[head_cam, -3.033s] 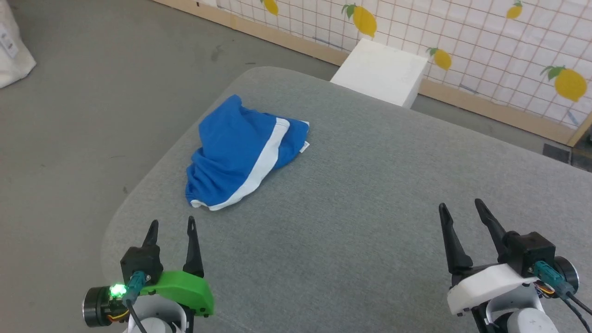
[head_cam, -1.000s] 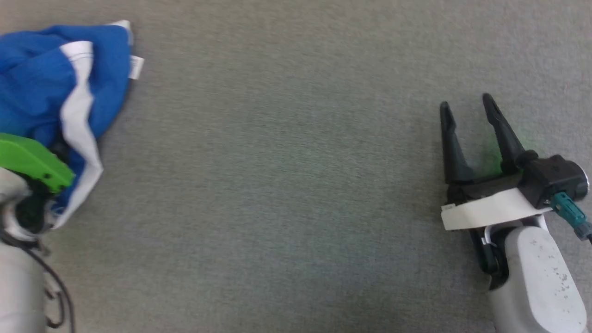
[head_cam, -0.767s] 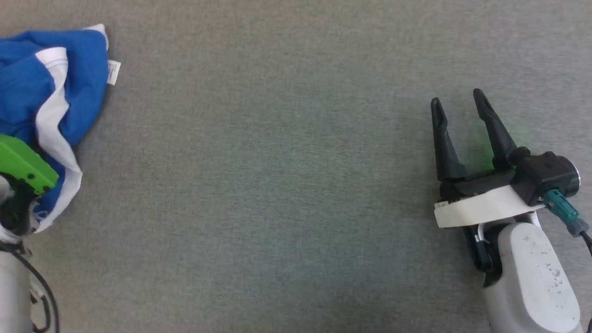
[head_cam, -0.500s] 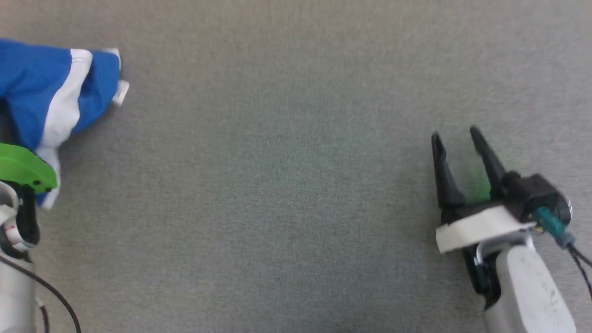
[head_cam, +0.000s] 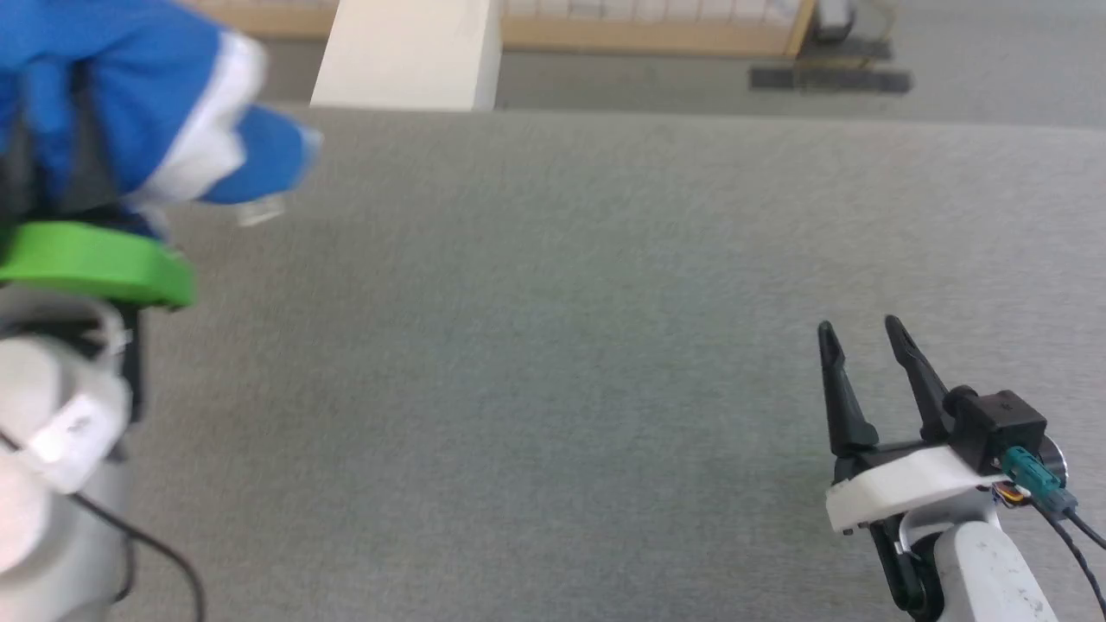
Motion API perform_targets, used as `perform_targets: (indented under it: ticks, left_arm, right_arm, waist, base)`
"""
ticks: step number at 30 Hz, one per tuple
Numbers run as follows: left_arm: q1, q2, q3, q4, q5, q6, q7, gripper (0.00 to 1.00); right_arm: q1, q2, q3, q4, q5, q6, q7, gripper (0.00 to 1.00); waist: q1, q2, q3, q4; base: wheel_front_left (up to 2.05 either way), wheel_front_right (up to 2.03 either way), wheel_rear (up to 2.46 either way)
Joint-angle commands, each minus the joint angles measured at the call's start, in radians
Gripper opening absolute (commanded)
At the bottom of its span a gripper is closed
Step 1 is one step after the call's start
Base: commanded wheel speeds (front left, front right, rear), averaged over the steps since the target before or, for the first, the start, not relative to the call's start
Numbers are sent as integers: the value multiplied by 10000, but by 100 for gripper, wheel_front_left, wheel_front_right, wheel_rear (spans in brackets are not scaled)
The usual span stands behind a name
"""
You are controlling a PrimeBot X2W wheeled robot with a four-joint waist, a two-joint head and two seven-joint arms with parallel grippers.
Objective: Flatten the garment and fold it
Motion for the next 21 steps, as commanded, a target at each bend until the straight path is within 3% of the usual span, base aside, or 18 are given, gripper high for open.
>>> perform_targets:
  ticks: [1,7,8,13,17,21]
  left_arm:
    - [-351,-231,-242,-173,64,-95,61,0]
    - [-963,-1342,-1728,-113,137,-482,255,0]
    - [-1041,-1928,-2462,359,49,-763,367,0]
    - [-852,-2717,-3502,1681,-324,-1374,773,0]
    - [-519,-3151,-4346,3315,-958,-2047,2037,0]
    - [-327,-3294,-4844,4905,-1549,-2320,3522,2]
  right_arm:
    - [141,-10,-50,-50,67,-17,-42,100]
    - [306,-10,-233,-83,114,-17,-43,100]
    - [285,-10,-289,-142,105,-17,-37,100]
    - [233,-10,-403,-263,111,-17,-22,100]
    - [205,-10,-382,-314,133,-17,-11,100]
    - [121,-10,-276,-324,190,-17,-10,100]
  waist:
    - [1,-1,-737,-758]
    - [1,-1,-848,-1416]
    - [1,-1,-805,-1787]
    - [1,-1,-629,-2267]
    - [1,-1,-449,-2511]
    - [1,-1,-303,-2660]
  base:
    - [0,0,0]
    - [0,0,0]
    - [0,0,0]
    - [0,0,0]
    - [0,0,0]
    - [0,0,0]
